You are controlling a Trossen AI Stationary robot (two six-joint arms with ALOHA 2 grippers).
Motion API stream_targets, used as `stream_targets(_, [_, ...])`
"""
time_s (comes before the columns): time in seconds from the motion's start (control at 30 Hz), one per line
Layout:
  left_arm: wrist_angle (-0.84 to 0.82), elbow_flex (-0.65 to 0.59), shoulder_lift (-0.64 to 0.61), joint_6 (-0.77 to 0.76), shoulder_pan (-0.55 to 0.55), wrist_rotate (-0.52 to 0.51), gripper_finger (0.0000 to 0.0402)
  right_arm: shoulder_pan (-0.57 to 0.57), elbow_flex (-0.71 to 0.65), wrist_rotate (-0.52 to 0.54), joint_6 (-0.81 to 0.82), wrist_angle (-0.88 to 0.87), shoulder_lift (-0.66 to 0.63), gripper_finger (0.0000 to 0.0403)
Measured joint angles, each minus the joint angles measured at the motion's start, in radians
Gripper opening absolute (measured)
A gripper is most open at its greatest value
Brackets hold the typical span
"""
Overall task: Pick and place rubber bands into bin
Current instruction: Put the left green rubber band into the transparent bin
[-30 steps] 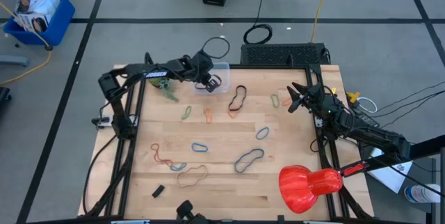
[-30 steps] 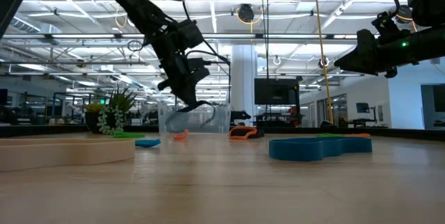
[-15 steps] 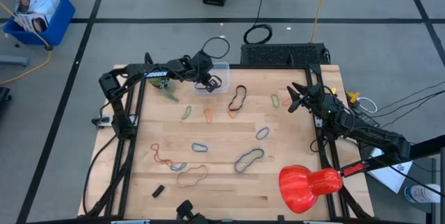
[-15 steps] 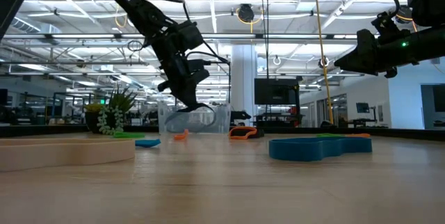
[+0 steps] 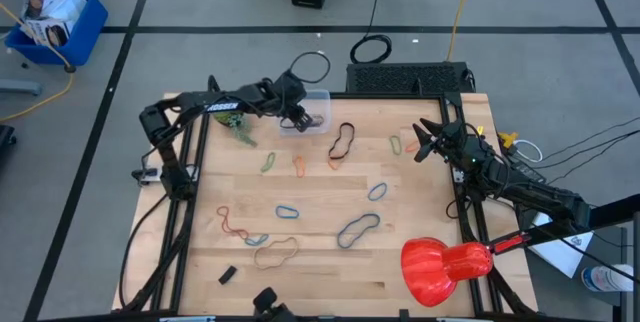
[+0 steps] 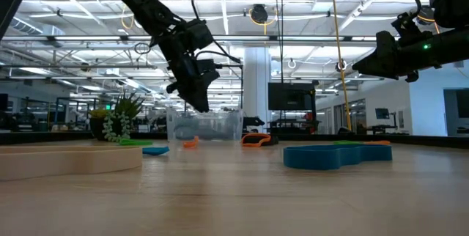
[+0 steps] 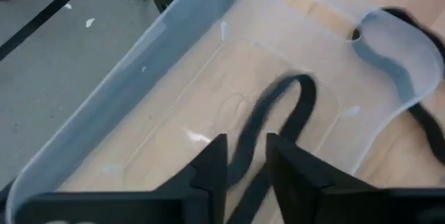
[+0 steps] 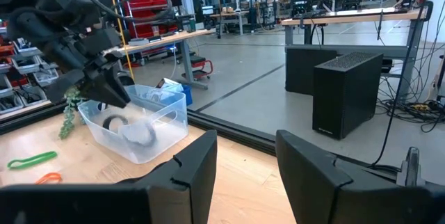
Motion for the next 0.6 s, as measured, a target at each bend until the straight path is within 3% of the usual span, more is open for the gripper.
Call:
stream_targets(0.2, [-0.042,0.000,-0.090,0.039,0.001,0.013,0.0158,0.000,0.000,0.000,0.007,0.000,0.000,0.0141])
stream_targets(0.6, [-0.250,0.000,-0.551,0.098,-0.003,0.162,0.0170,0.000,0.000,-0.003,0.007,0.000,0.000,0.0141])
